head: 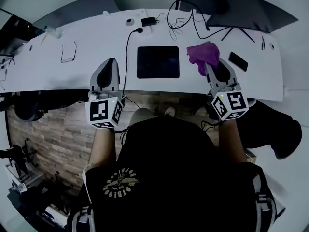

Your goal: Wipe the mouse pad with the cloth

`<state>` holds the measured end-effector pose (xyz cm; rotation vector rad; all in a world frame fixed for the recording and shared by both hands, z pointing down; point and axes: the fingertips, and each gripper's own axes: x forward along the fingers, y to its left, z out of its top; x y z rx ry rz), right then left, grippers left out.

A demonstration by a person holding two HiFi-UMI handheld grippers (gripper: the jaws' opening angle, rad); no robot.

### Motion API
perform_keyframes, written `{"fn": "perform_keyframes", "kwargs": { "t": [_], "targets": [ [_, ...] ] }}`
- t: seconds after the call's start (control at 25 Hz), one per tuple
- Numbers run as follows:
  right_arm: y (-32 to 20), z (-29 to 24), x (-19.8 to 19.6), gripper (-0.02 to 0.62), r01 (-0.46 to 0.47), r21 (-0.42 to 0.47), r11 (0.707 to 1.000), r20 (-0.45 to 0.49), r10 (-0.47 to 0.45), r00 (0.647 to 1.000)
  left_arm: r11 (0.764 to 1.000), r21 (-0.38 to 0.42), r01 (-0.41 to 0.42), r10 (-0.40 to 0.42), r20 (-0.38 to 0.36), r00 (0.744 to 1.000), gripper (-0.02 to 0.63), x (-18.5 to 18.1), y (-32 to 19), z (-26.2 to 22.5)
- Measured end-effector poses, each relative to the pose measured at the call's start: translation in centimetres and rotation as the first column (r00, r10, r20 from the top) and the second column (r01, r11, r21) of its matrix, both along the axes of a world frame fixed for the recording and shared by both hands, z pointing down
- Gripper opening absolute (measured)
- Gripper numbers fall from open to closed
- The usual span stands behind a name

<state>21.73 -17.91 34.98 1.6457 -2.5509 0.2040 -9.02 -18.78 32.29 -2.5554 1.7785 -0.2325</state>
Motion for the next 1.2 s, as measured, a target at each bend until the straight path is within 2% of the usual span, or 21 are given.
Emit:
{"fn": "perform_keyframes", "kwargs": {
  "t": [0.24, 0.44, 0.84, 1.2],
  "targets": [
    [-3.1, 1.4, -3.0, 0.089, 0.091, -0.02, 0.996, 0.013, -0.091, 0.996, 0.996, -0.04, 0.084, -0.084, 0.015, 0.996, 0.002, -2.9, 0.1, 1.4],
    [-4.8, 3.8, -6.0, 0.089, 0.128, -0.062, 0.99, 0.013, -0.128, 0.992, 0.992, -0.067, 0.104, -0.103, 0.017, 0.995, 0.002, -5.1, -0.7, 3.1],
    [-8.9, 9.6, -12.0, 0.089, 0.163, -0.178, 0.97, -0.025, -0.17, 0.985, 0.994, -0.104, 0.021, -0.019, 0.029, 0.999, 0.002, -6.7, -6.8, 4.5],
    [-11.7, 17.3, -15.6, 0.088, 0.167, -0.316, 0.934, -0.058, -0.195, 0.979, 0.987, -0.159, -0.034, 0.039, 0.027, 0.999, 0.002, -7.9, -11.4, 6.3]
  ]
}}
